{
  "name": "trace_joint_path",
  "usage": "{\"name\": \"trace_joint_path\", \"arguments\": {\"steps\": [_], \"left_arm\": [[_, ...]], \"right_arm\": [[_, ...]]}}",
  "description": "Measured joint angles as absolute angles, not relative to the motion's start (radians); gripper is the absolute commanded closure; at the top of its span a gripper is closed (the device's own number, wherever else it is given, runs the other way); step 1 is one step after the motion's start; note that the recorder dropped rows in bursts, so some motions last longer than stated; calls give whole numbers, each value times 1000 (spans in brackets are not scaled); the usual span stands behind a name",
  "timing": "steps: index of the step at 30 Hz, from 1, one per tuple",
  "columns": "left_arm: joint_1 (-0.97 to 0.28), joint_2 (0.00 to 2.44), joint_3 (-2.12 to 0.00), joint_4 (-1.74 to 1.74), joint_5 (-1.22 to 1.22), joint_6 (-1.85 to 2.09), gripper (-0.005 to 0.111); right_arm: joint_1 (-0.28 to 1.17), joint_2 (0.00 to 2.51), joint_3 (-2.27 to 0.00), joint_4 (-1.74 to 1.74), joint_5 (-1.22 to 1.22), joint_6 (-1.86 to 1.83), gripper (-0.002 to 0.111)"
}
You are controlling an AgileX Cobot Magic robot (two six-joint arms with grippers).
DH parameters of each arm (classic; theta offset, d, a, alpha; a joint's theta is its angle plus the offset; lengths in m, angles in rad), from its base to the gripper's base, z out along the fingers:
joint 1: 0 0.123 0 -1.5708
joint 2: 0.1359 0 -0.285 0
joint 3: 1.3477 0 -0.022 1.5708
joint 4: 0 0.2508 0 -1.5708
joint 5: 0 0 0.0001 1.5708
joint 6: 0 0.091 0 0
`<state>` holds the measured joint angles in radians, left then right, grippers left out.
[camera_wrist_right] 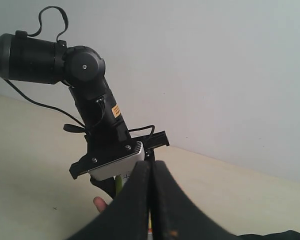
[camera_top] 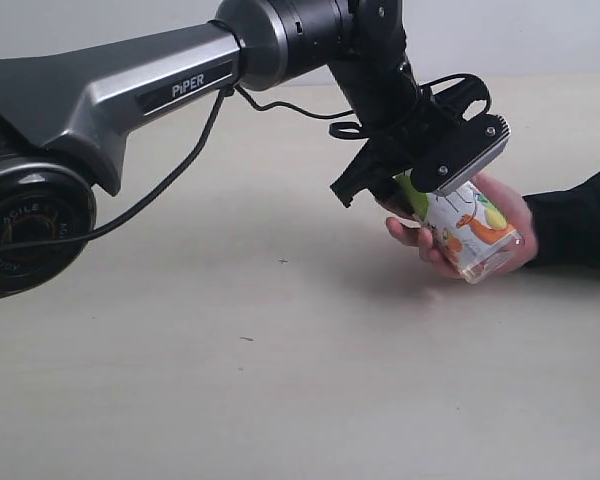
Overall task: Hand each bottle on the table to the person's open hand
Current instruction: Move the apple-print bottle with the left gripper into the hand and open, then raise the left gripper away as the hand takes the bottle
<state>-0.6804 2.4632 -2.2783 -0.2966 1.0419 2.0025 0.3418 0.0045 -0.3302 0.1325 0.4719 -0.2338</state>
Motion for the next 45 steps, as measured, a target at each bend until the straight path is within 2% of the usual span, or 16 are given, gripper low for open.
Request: {"name": "trace_joint_path", "arguments": {"steps": [2, 4, 6, 23, 28, 45], "left_arm": [[-680, 2463, -2278, -295, 1037, 1992, 57], [-680, 2463, -2278, -293, 1029, 1991, 46], [-680, 2463, -2278, -293, 1021, 1977, 39], [-680, 2463, -2278, -288, 989, 1947, 36], [-680, 2463, -2278, -288, 986, 1941, 26], [-680, 2445, -2278, -300, 984, 1912, 26]], "right_arm": [[342, 5, -330, 133, 472, -234, 108], [342, 5, -330, 133, 472, -234, 108], [342, 5, -330, 133, 472, -234, 108], [342, 5, -330, 133, 472, -234, 108], [342, 5, -330, 133, 472, -234, 108], [342, 5, -330, 133, 472, -234, 108]]}}
